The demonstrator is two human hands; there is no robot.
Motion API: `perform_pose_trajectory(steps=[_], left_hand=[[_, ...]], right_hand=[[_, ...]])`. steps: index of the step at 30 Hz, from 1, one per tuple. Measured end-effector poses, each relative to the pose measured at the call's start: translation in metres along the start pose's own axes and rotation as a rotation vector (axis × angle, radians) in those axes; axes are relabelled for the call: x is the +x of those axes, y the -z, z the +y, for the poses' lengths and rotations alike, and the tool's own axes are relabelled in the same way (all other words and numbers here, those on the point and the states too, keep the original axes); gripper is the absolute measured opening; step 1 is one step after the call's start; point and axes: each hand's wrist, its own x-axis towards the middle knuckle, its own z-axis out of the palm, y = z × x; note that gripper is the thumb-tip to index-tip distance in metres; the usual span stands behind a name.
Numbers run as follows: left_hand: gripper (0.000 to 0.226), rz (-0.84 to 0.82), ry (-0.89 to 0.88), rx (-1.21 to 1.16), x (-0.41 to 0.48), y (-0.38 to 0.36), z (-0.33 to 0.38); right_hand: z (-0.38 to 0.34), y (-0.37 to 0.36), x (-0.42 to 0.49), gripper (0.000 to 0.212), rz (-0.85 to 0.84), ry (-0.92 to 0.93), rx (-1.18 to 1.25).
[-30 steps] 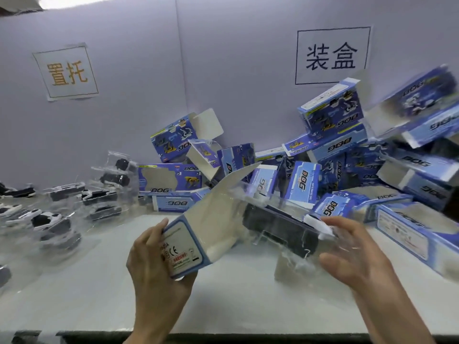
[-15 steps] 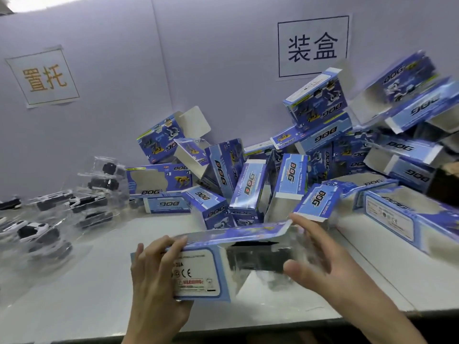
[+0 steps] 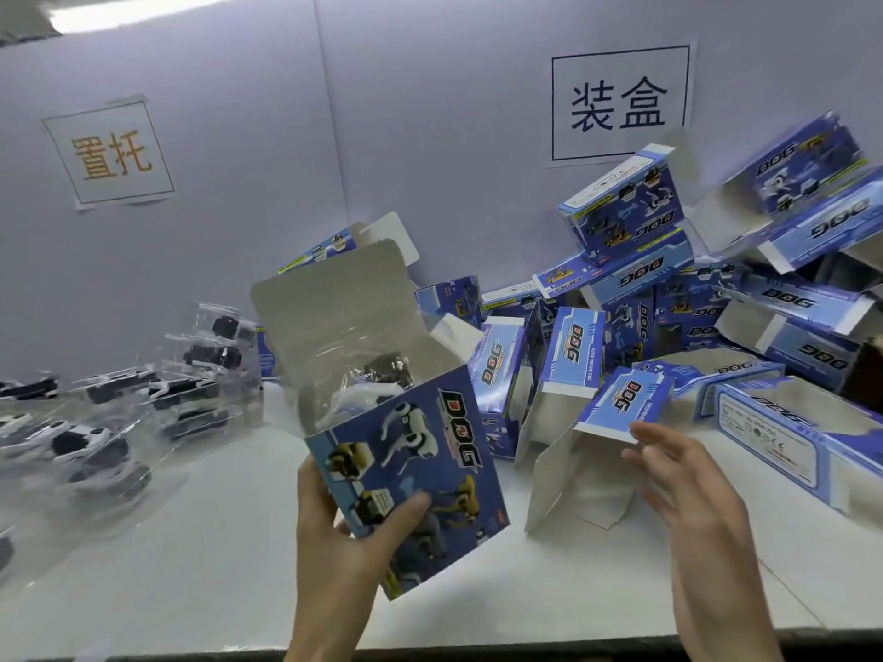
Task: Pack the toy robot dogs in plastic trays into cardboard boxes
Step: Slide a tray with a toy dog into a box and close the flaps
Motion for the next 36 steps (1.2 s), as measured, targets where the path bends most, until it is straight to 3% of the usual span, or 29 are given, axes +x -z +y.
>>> perform_pose_trajectory(steps=[7, 13, 16, 19, 21, 25, 29, 33, 36], left_hand=[[0.093, -0.321, 0.250, 0.011, -0.026, -0.018, -0.040], [0.090, -0.422, 0.291, 0.022, -0.023, -0.018, -0.046], [0.097, -0.434, 0.285, 0.027, -0.025, -0.017, -0.045], [0.102, -0.440, 0.279, 0.038, -0.025, -0.017, -0.043], [0.104, -0.444, 0.287, 0.024, -0.025, -0.018, -0.041], [0.105, -0.431, 0.300, 0.003, -0.025, -0.019, -0.043], [0.102, -0.429, 0.275, 0.045, -0.025, -0.018, -0.048], [0.100, -0.436, 0.245, 0.048, -0.028, -0.016, -0.042], [0.079, -0.212, 0.110, -0.001, -0.013, -0.019, -0.023]], right_hand=[[-0.001, -0.004, -0.002, 0.024, -0.034, -0.049, -0.004], [-0.052, -0.026, 0.004, 0.031, -0.180, 0.260, -0.078], [-0.083, -0.065, 0.019, 0.033, -0.370, 0.461, -0.182], [-0.099, -0.110, 0.044, 0.044, -0.639, 0.525, -0.483], [-0.099, -0.131, 0.062, 0.048, -0.808, 0.488, -0.736], [-0.064, -0.138, 0.070, 0.042, -1.153, 0.205, -1.129], [-0.041, -0.129, 0.059, 0.051, -1.155, 0.229, -1.147], [-0.044, -0.124, 0.056, 0.045, -1.218, 0.261, -1.108], [-0.038, -0.121, 0.056, 0.044, -1.224, 0.287, -1.099]])
